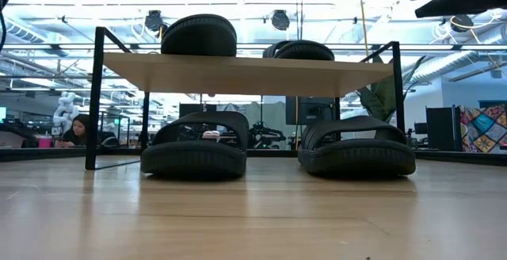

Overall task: Pick and place slides into the shelf
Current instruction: Adjust the shelf

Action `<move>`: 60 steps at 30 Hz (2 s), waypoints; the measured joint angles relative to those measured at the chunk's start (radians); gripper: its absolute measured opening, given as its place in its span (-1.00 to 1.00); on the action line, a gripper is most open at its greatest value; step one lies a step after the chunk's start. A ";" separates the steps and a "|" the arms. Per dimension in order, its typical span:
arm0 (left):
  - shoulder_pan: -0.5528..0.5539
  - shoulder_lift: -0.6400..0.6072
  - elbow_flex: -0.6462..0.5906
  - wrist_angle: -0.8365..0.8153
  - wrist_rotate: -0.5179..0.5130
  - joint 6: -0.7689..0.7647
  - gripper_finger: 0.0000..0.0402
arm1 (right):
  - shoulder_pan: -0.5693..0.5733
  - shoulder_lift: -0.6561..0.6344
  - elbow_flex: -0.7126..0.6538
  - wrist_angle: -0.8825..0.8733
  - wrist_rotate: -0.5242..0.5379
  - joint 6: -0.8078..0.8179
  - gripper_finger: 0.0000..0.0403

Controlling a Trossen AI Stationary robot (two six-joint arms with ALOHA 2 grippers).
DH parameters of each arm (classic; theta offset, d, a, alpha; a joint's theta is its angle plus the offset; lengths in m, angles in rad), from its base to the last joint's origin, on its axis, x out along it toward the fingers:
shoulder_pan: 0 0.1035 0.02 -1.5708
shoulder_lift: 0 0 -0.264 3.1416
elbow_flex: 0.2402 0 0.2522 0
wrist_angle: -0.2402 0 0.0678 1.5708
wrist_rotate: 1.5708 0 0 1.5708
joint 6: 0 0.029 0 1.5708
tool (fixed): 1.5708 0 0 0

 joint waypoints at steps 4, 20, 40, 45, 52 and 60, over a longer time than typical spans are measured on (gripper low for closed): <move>0.051 0.000 -0.001 -0.113 0.000 -0.141 -0.94 | -0.001 -0.017 -0.004 -0.029 0.028 -0.010 -0.96; 0.247 0.000 -0.001 -0.277 0.000 -0.417 -1.00 | -0.244 0.022 -0.004 -0.143 0.025 0.181 -1.00; 0.481 -0.063 0.004 -0.272 0.019 -0.232 -1.00 | -0.380 0.016 -0.004 -0.390 -0.058 0.335 -1.00; 0.676 -0.211 0.031 -0.267 0.382 0.059 -1.00 | -0.380 0.008 -0.004 -0.363 -0.061 0.295 -1.00; 1.046 -0.450 0.121 -0.403 0.624 0.200 -1.00 | -0.380 -0.012 -0.004 -0.337 -0.083 0.251 -1.00; 1.248 -0.714 0.057 -0.986 0.781 -0.336 -1.00 | -0.380 -0.038 -0.004 -0.337 -0.083 0.237 -1.00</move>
